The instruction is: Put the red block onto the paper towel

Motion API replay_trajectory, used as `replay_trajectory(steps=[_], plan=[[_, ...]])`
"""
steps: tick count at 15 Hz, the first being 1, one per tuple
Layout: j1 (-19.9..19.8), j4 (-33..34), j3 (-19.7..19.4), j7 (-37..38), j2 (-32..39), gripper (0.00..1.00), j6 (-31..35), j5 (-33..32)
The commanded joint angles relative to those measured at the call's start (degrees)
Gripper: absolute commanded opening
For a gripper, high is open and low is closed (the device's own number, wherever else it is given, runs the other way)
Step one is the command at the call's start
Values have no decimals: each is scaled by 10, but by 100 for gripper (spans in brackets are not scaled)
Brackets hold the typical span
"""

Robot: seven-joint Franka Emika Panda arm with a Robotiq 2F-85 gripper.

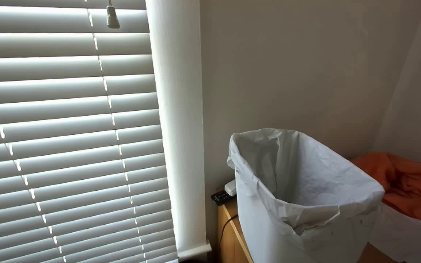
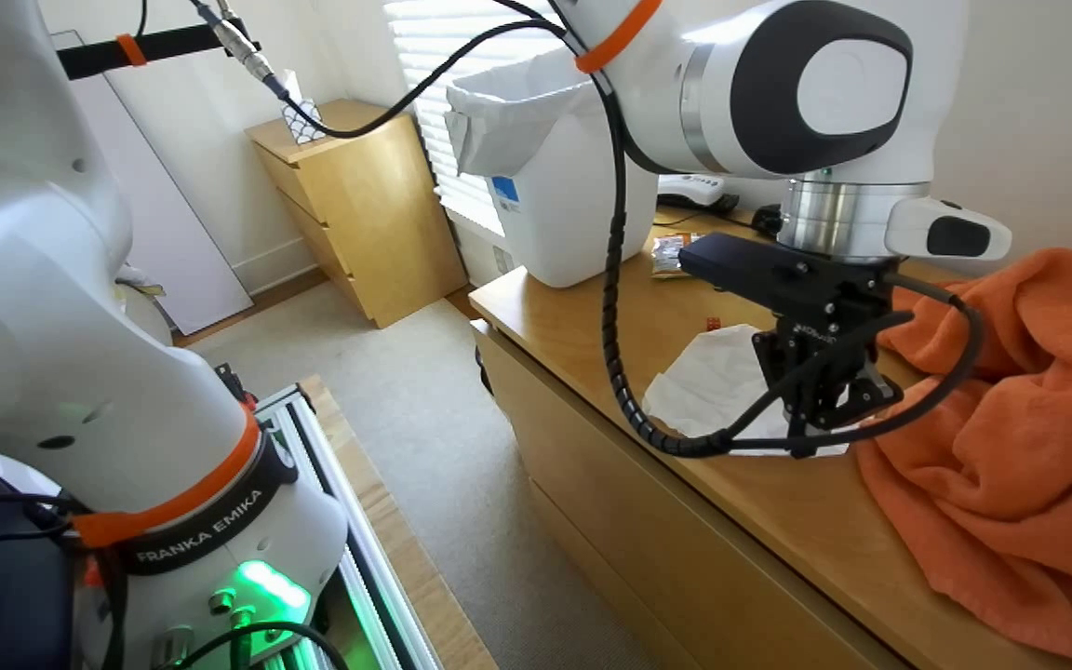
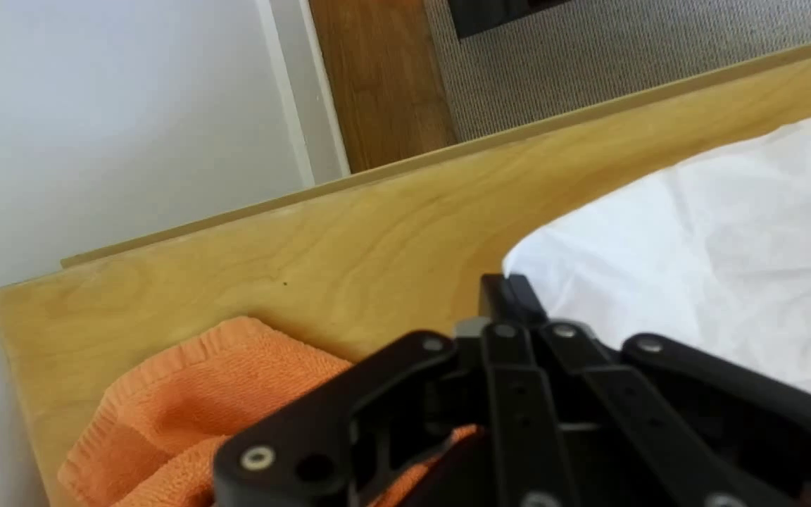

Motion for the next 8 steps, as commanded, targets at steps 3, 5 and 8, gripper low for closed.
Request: replay_trajectory(steps=[3,5,8], plan=[[3,-17,-5,10,-20,26,-23,-29],[3,-16,-3,13,-20,34,-23,-27],[2,-16,0,14,-29,56,-16,-19]])
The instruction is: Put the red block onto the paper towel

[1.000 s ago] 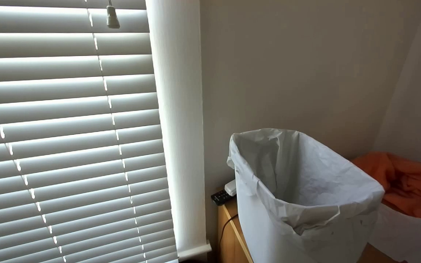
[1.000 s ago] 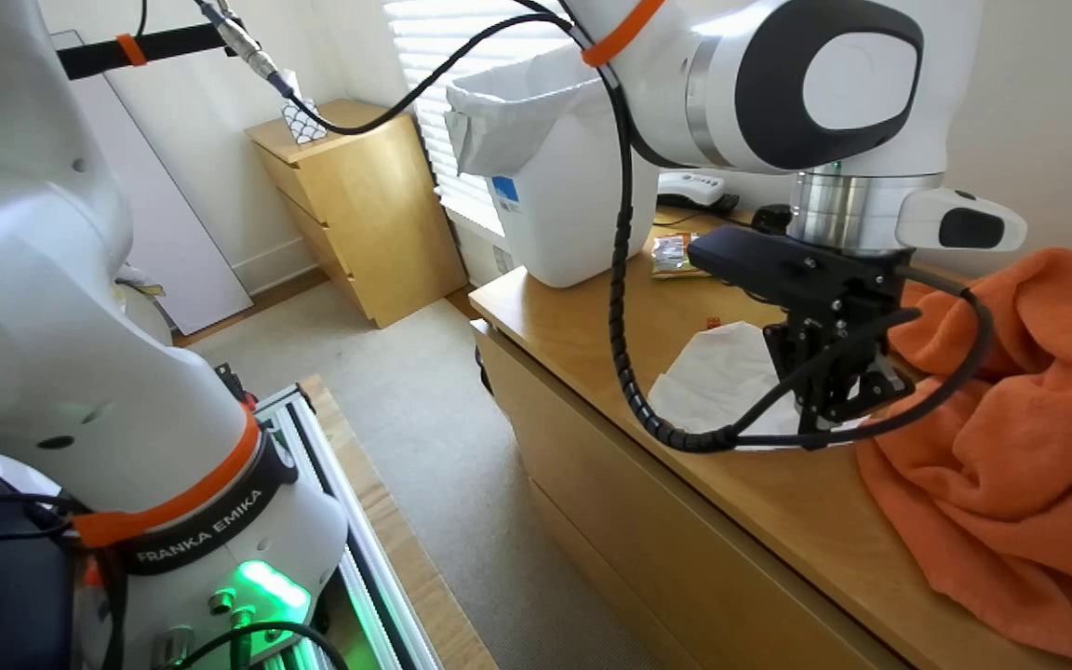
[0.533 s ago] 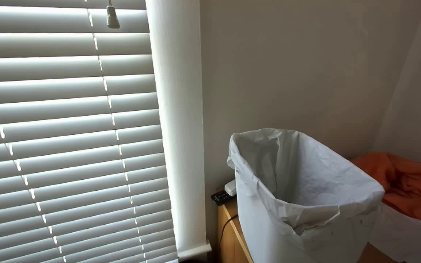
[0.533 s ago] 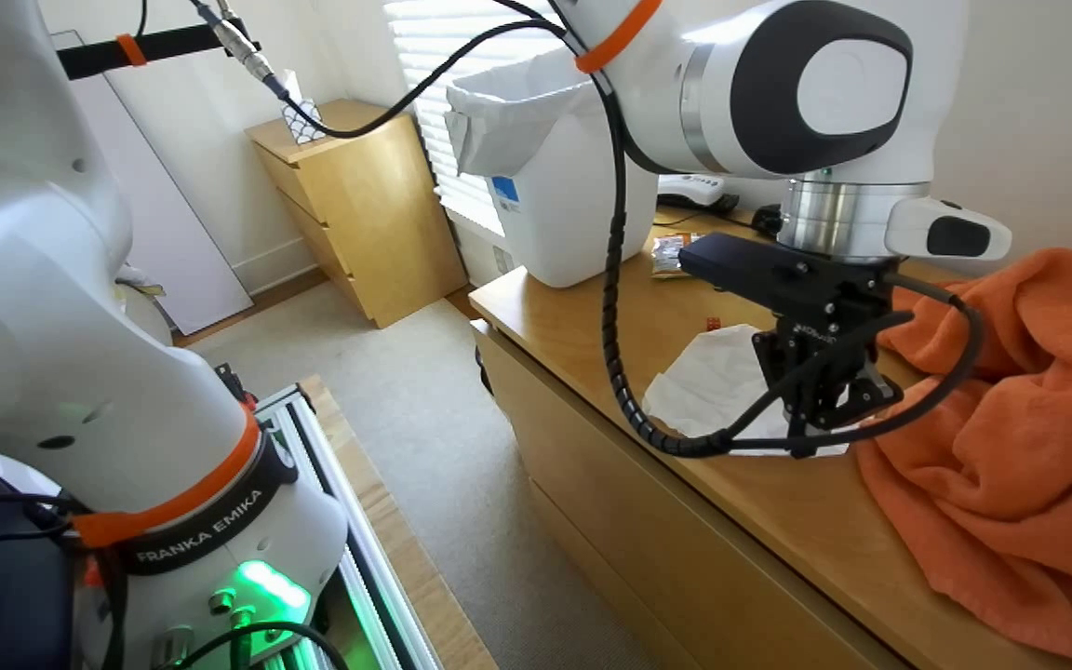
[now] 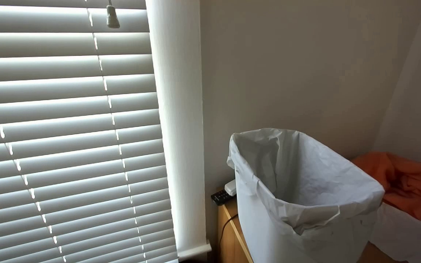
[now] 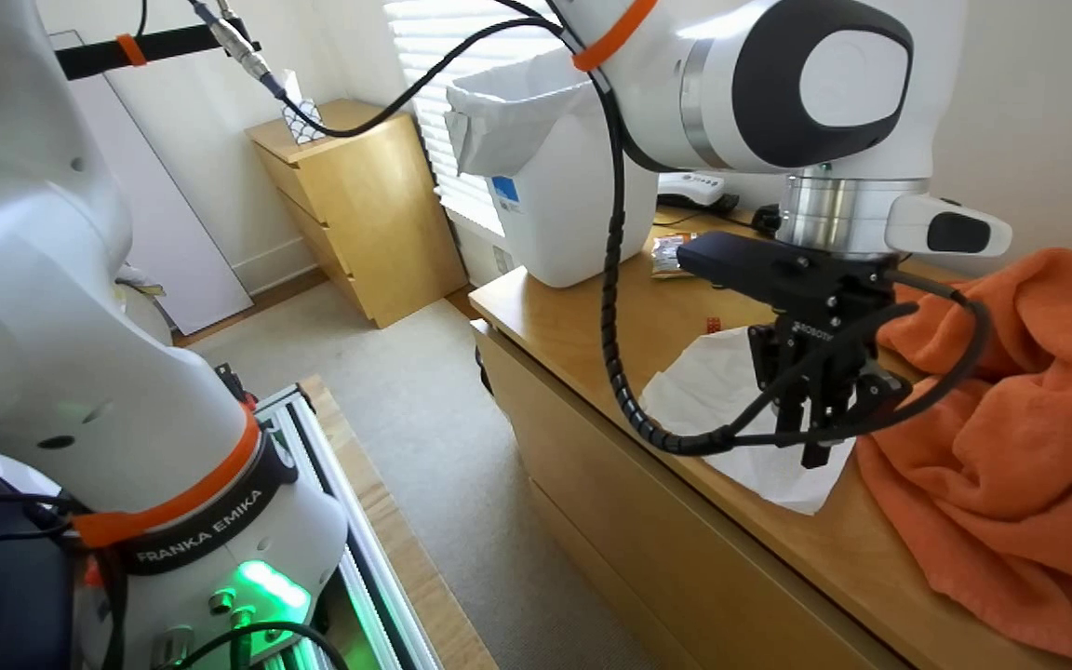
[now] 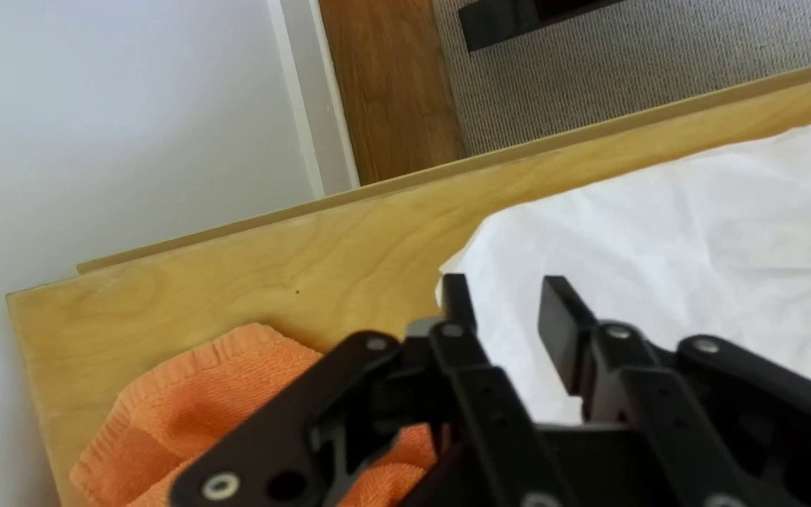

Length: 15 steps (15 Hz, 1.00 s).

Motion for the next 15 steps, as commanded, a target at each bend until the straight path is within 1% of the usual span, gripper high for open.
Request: replay_trajectory(steps=[1,3,4,6,10,13,15], plan=[[2,-16,1,9,-30,65,-2,-5],[0,-18,7,6,-43,78,5,8],[-1,-17,15,5,-52,87,4,28],[3,-18,31,8,-64,99,0,67],[17,-1,70,22,-68,100,-14,163],[32,14,90,33,-53,100,-11,195],[41,24,100,37,-40,99,-10,204]])
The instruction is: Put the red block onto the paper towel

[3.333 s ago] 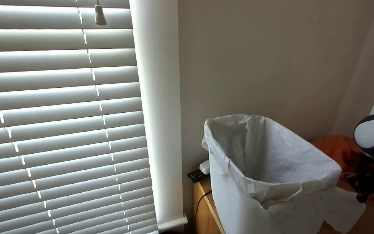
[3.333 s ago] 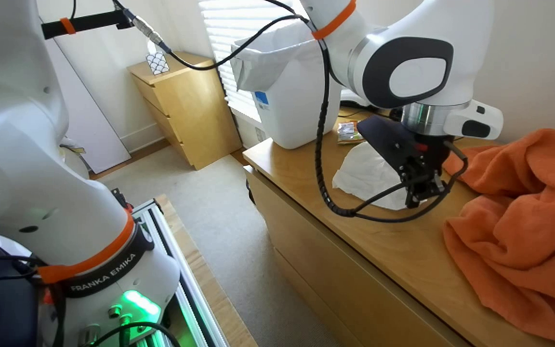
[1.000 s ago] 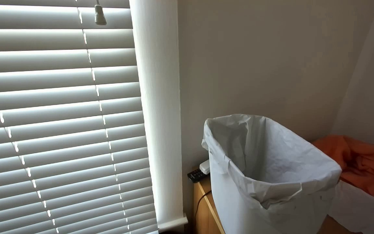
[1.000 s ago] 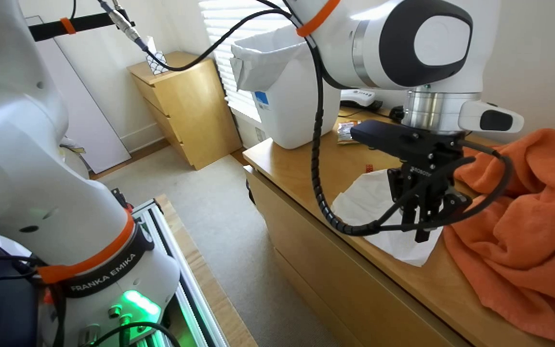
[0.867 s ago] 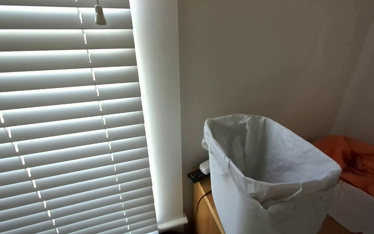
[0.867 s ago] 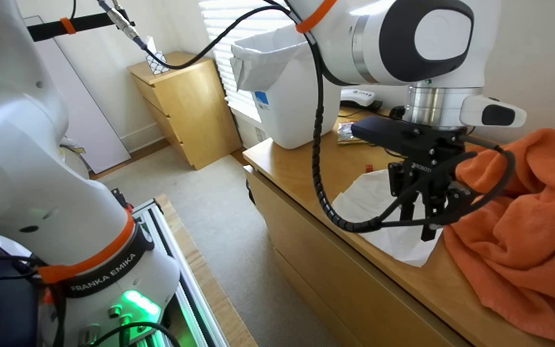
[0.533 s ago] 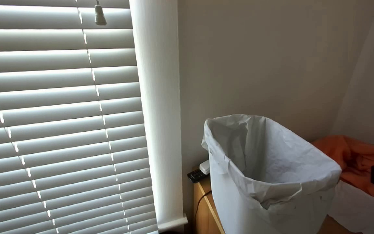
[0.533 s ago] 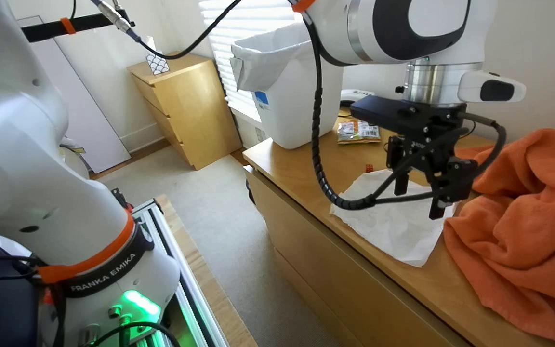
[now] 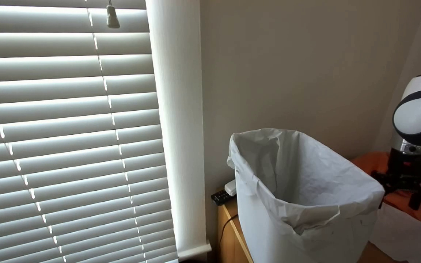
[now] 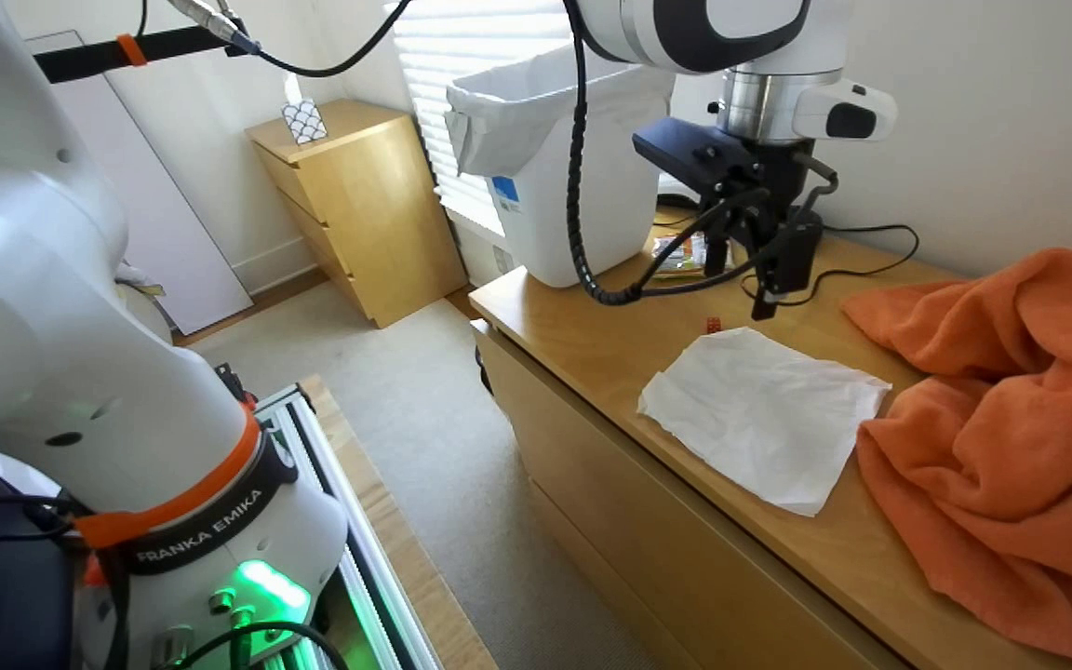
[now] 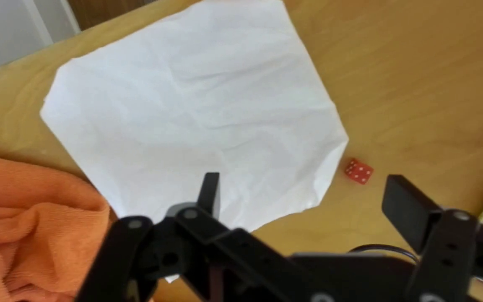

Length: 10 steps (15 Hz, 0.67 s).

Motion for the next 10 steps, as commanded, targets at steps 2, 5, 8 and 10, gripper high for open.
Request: replay_trajectory(steps=[2,5,8,10], plan=[[12,6,8,6,7,100,-2,10],[19,14,12,15,21,100,-2,11],[19,15,11,15,22,100,-2,11],[17,23,16,14,38,100,-3,28]])
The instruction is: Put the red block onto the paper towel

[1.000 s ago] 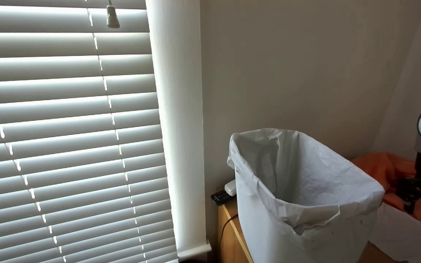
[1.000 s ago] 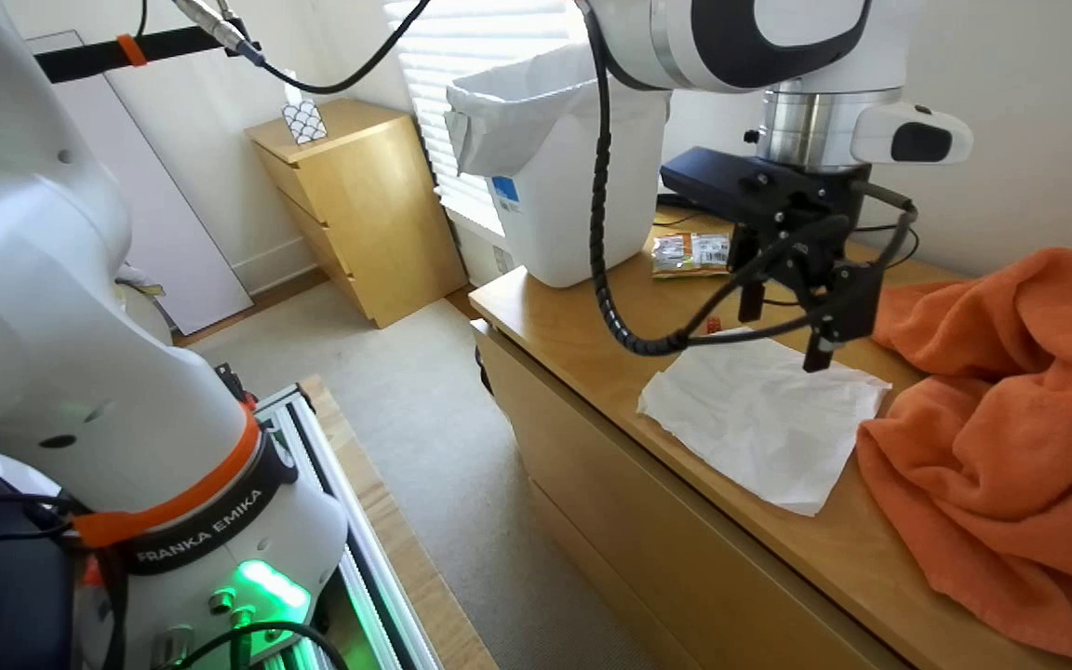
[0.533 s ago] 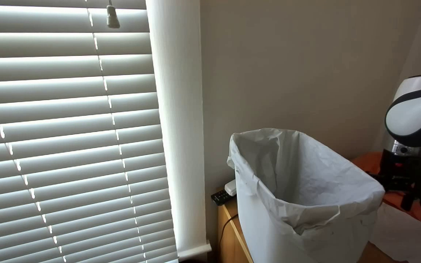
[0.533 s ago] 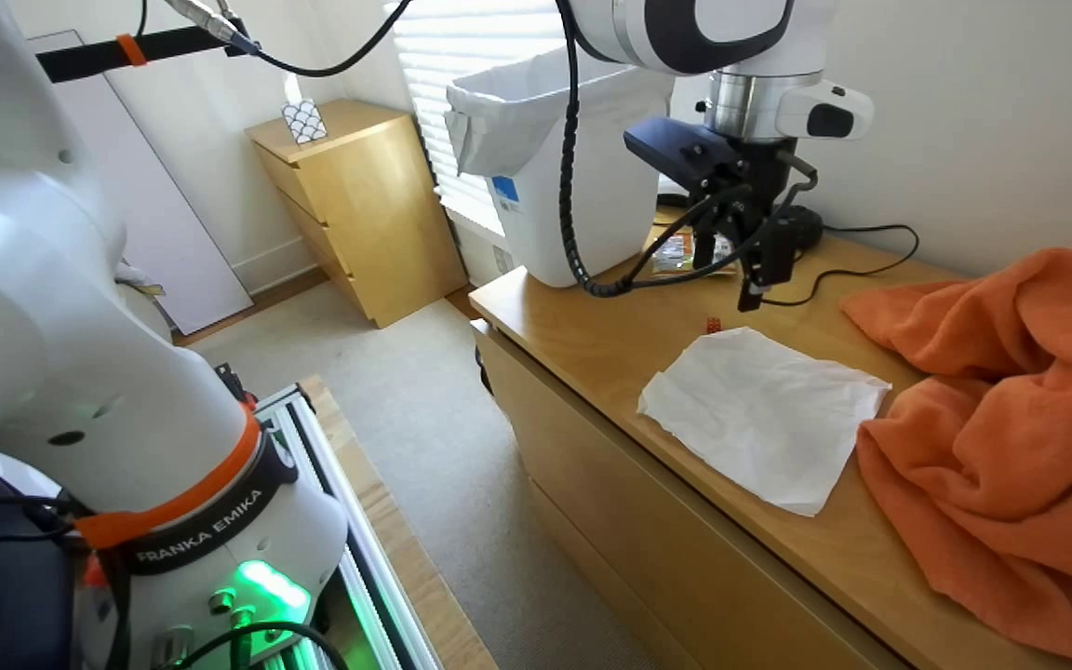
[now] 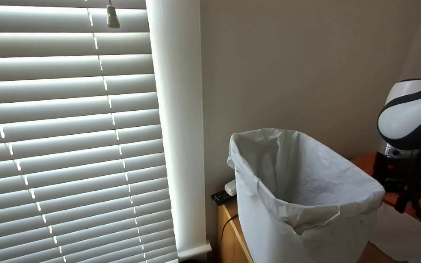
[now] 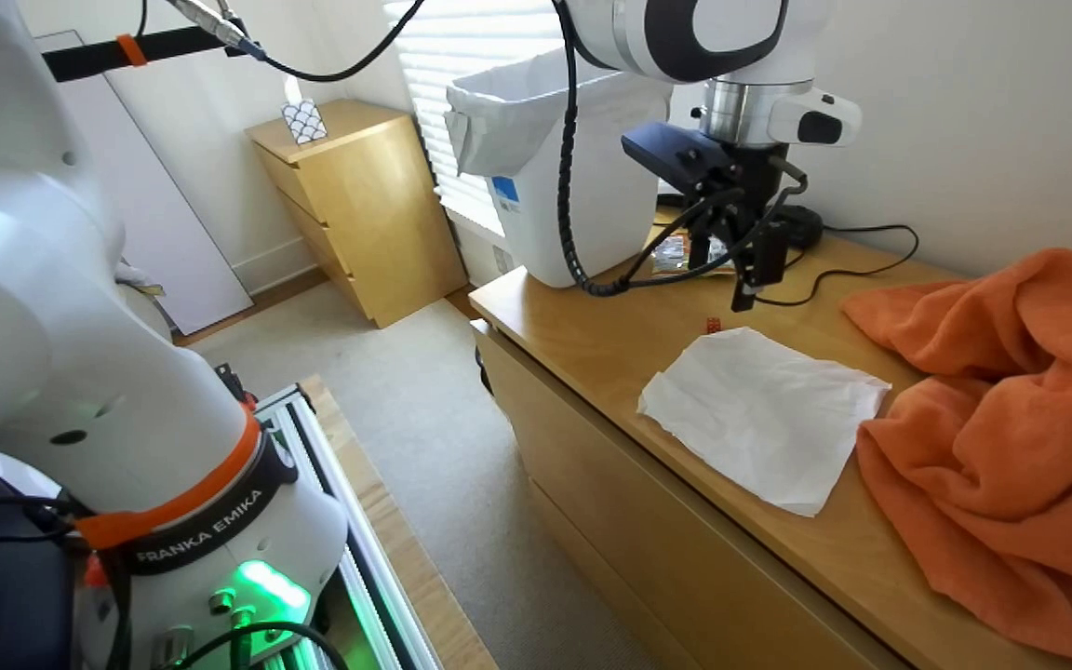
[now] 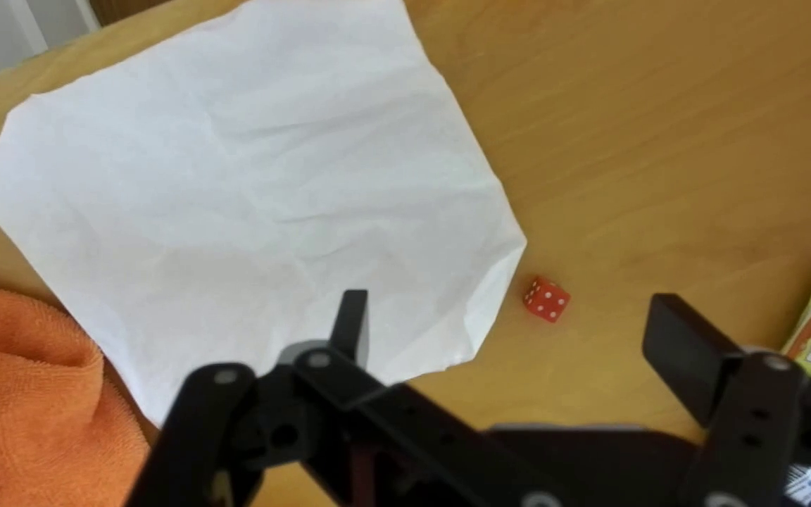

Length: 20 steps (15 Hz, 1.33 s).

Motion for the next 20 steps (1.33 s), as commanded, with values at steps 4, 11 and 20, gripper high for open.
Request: replay_trajectory(steps=[4,11,20], plan=[[4,25,10,8,43,100,-8,39],[14,66,18,38,96,74,-1,54],[16,93,15,48,129,50,-3,53]])
